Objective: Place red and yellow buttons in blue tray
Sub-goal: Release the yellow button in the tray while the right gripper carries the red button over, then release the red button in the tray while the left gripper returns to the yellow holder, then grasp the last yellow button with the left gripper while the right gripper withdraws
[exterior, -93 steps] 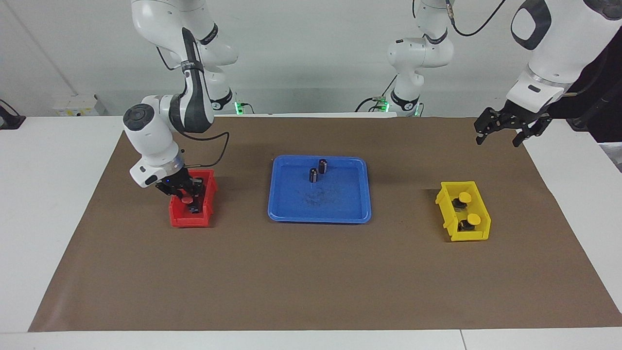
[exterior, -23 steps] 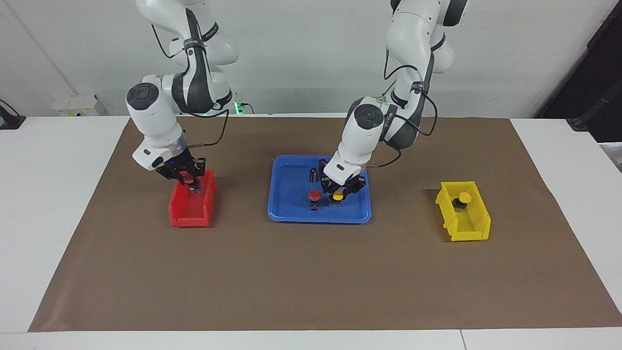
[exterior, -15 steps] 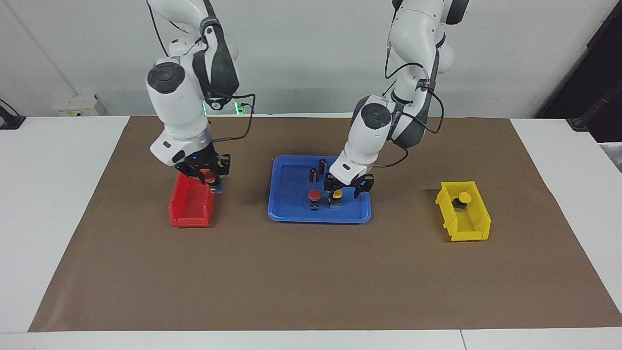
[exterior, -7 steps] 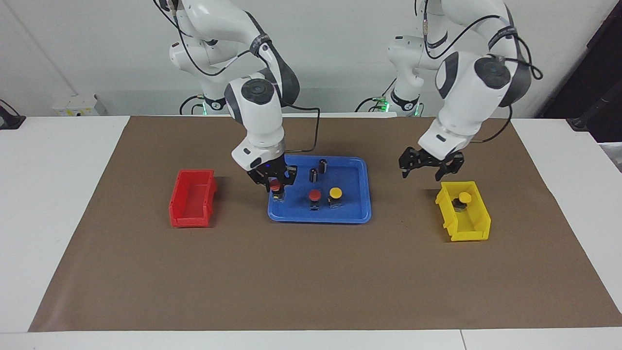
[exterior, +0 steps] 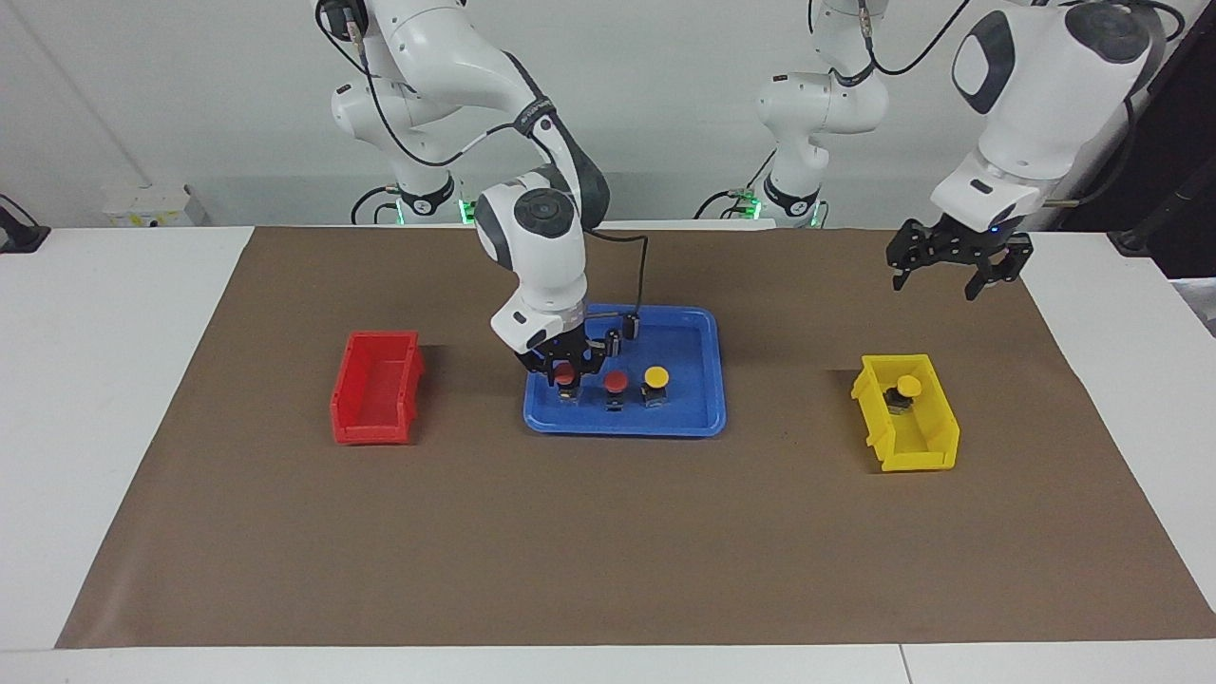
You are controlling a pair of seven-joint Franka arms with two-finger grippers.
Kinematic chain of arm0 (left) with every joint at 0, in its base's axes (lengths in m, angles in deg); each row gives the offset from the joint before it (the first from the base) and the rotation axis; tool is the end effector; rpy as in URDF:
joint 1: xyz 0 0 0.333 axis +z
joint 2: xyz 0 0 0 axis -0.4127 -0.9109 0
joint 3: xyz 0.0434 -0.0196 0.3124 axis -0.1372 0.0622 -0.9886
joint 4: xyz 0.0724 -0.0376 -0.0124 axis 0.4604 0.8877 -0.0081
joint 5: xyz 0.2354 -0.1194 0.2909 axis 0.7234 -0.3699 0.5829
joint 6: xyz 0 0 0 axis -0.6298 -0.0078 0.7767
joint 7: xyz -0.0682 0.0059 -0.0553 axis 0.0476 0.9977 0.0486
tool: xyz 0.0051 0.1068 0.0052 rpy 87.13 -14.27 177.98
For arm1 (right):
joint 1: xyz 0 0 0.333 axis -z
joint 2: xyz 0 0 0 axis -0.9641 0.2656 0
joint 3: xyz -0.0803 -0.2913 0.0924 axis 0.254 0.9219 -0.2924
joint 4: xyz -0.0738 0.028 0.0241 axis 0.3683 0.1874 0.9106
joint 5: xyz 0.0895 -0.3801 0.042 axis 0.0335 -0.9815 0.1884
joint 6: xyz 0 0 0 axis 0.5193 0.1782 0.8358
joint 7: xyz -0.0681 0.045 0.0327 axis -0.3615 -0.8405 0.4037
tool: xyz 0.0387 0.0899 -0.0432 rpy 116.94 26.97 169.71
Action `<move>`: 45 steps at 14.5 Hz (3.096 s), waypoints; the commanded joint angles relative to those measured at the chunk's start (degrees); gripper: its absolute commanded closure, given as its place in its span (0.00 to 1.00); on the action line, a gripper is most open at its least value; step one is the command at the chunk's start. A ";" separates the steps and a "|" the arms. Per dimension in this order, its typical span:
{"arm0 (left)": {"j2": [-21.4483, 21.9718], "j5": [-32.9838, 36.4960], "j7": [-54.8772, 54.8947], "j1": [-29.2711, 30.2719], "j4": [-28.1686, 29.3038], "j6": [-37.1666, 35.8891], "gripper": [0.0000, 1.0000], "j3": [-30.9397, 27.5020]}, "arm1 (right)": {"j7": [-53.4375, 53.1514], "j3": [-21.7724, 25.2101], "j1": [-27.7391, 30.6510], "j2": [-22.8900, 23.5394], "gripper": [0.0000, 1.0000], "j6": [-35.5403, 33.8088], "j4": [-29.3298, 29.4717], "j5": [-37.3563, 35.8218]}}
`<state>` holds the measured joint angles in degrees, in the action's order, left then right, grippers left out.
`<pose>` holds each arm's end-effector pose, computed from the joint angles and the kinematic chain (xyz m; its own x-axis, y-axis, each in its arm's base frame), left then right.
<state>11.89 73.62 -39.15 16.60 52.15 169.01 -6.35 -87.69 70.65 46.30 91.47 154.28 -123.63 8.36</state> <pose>0.5447 -0.0397 0.6010 0.9464 -0.3212 0.0331 -0.3204 -0.9469 -0.0278 0.5519 0.3150 0.3566 0.9971 -0.0602 0.0470 -0.0594 -0.9981 -0.0191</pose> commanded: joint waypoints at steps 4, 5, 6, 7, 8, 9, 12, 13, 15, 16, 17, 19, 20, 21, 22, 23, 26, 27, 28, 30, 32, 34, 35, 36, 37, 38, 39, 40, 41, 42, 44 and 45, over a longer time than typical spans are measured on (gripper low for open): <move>-1.10 0.58 1.03 3.01 6.38 11.13 0.00 0.55 | -0.82 0.16 -0.18 -0.28 0.67 0.61 -1.96 -4.57; -2.33 -0.30 0.94 3.20 8.49 15.17 0.00 0.55 | -0.82 0.16 -0.18 -0.28 0.64 0.87 -2.22 -4.57; -3.56 -1.00 0.68 3.29 9.47 18.17 0.00 0.55 | -0.91 0.16 -0.18 -0.28 0.59 0.96 -2.31 -4.57; -5.58 -1.18 0.59 3.29 9.57 20.03 0.01 0.55 | -0.83 0.16 -0.18 -0.28 0.42 0.87 -2.22 -4.57; -7.42 -1.36 0.42 3.29 9.57 21.61 0.03 0.55 | -0.82 0.16 -0.09 -0.28 0.26 0.35 -1.70 -4.57; -9.01 -1.88 -0.54 3.29 9.74 23.89 0.08 0.55 | -0.74 0.25 -0.01 -0.28 0.16 -0.26 -0.48 -4.49; -12.09 -1.97 -1.08 3.38 10.53 26.90 0.23 0.55 | -0.13 0.87 3.23 -2.21 0.00 -6.13 5.48 -4.48; -12.10 -2.15 -1.08 3.38 11.23 26.90 0.28 0.55 | -0.12 0.78 5.34 -2.74 0.00 -9.64 8.38 -4.48; -11.66 -2.85 -1.08 3.38 13.60 27.25 0.33 0.55 | -0.12 0.95 7.63 -4.14 0.00 -14.31 12.96 -4.48; -11.40 -2.85 -1.08 3.38 15.09 28.13 0.33 0.55 | 0.05 0.69 9.99 -4.41 0.00 -17.55 15.77 -4.48; -10.70 -2.85 -0.99 3.47 17.19 29.87 0.33 0.55 | 1.01 0.69 11.23 -4.58 0.00 -21.06 18.32 -4.48; -9.56 -2.85 -1.08 3.55 20.54 32.43 0.33 0.46 | 6.09 0.78 14.04 -6.94 0.00 -27.22 21.24 -3.87; -9.20 -2.85 -1.08 3.82 21.16 32.61 0.33 0.46 | 8.90 0.69 16.06 -8.87 0.00 -29.51 21.42 -3.43; -9.11 -2.85 -1.08 4.69 21.52 32.62 0.33 0.55 | 11.54 0.69 18.08 -10.98 0.00 -31.71 21.25 -3.17; -8.94 -2.85 -0.99 4.87 22.13 32.79 0.33 0.55 | 14.44 0.78 19.75 -12.57 0.00 -33.82 21.16 -3.17; -8.50 -2.85 -0.90 4.96 22.66 32.97 0.33 0.55 | 17.17 0.78 21.08 -13.89 0.00 -35.76 21.07 -3.17; -7.62 -2.85 -0.90 5.66 25.29 34.54 0.33 0.55 | 23.58 0.87 24.42 -17.50 0.00 -42.35 20.37 -3.34; -7.44 -2.85 -1.08 5.58 25.47 35.07 0.33 0.55 | 25.96 0.87 25.73 -17.77 0.00 -42.89 19.58 -3.25; -7.44 -2.94 -1.25 5.23 25.39 35.16 0.33 0.55 | 27.46 0.87 26.27 -18.03 0.00 -43.24 19.23 -3.25; -7.53 -2.94 -2.66 4.87 25.21 35.25 0.33 0.64 | 28.27 0.87 26.36 -18.73 0.00 -43.25 18.00 -3.17; -7.53 -2.94 -2.75 4.79 25.39 35.25 0.33 0.64 | 28.44 0.69 25.84 -19.44 0.00 -43.25 16.85 -3.17; -7.44 -2.94 -2.75 4.79 25.47 35.25 0.33 0.73 | 30.19 0.69 26.18 -19.62 0.00 -43.34 16.06 -3.17; -7.44 -2.94 -2.75 4.79 25.47 35.25 0.33 0.73 | 30.37 0.69 26.36 -19.70 0.00 -43.34 15.97 -3.08; -7.79 -2.94 -2.75 4.79 25.47 35.34 0.33 0.81 | 30.46 0.78 26.88 -19.70 0.00 -43.34 15.80 -2.64; -8.14 -2.94 -2.84 4.35 25.47 35.60 0.33 0.81 | 30.99 0.78 27.50 -19.79 0.00 -43.42 15.80 -1.68; -8.23 -2.94 -3.27 4.00 25.47 36.47 0.35 0.73 | 31.17 0.78 27.68 -20.05 0.00 -44.21 15.80 -1.59; -8.32 -2.94 -4.41 3.91 25.47 36.48 0.68 0.73 | 31.17 0.87 27.68 -20.06 0.00 -44.39 15.80 -1.58; -8.41 -2.94 -4.16 3.99 25.21 36.48 0.98 0.81 | 31.17 0.87 27.68 -20.14 0.00 -43.95 15.53 -1.50; -8.50 -2.85 -4.33 3.99 24.78 36.22 0.99 0.73 | 31.17 0.78 27.68 -20.14 0.00 -43.25 15.18 -1.41; -8.67 -2.85 -4.24 3.99 23.73 35.44 0.99 0.73 | 31.17 0.78 27.51 -20.14 0.00 -42.99 15.18 -1.41; -9.72 -2.85 -4.24 3.99 18.04 29.84 0.99 0.73 | 31.17 0.78 27.59 -20.14 0.00 -43.42 15.18 -0.45; -10.07 -2.85 -4.59 3.82 13.74 25.28 0.99 0.90 | 31.25 0.87 27.94 -20.14 0.00 -43.34 15.09 0.34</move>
<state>2.63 71.55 -42.79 20.91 73.37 201.63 -5.43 -57.98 71.91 72.96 72.76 110.33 -106.63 6.74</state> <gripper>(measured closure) 0.590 0.000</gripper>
